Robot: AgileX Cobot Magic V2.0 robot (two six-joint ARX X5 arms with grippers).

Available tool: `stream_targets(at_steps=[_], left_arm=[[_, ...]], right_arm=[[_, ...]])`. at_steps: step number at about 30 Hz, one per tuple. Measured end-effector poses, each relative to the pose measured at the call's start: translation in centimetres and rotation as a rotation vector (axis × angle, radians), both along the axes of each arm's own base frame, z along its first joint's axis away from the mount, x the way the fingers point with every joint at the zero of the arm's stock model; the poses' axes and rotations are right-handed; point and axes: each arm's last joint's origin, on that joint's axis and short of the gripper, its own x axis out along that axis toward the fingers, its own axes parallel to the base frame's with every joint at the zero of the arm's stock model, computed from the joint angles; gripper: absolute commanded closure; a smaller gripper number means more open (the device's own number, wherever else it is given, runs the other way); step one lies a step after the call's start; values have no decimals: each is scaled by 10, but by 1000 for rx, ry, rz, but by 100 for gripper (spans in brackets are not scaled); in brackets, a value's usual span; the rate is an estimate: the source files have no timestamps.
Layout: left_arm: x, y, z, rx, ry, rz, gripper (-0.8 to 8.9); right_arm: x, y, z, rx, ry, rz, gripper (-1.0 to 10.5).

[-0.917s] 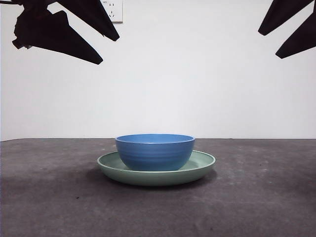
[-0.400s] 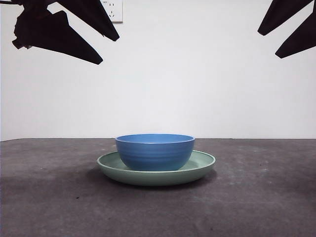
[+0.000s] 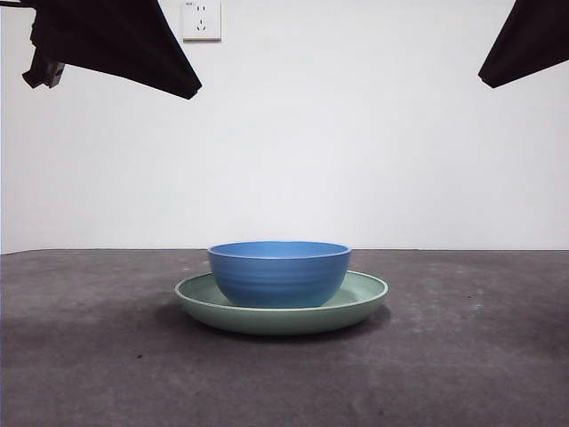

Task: Pick up the blue bowl, put it on the green plate, put it on desk

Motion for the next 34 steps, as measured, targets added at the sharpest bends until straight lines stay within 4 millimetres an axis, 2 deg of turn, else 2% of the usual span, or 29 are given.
stream_targets(at_steps=[21, 25, 30, 34], left_arm=[[-1, 2, 3, -4, -27, -5, 804], [-3, 15, 20, -9, -221, 45, 804], [-7, 48, 55, -51, -574, 220, 804], [-21, 78, 62, -81, -778, 369, 804]], right_arm=[[0, 0, 0, 0, -1, 0, 936], [0, 0, 0, 0, -1, 0, 936], [0, 0, 0, 1, -1, 0, 936], [0, 0, 0, 1, -1, 0, 936]])
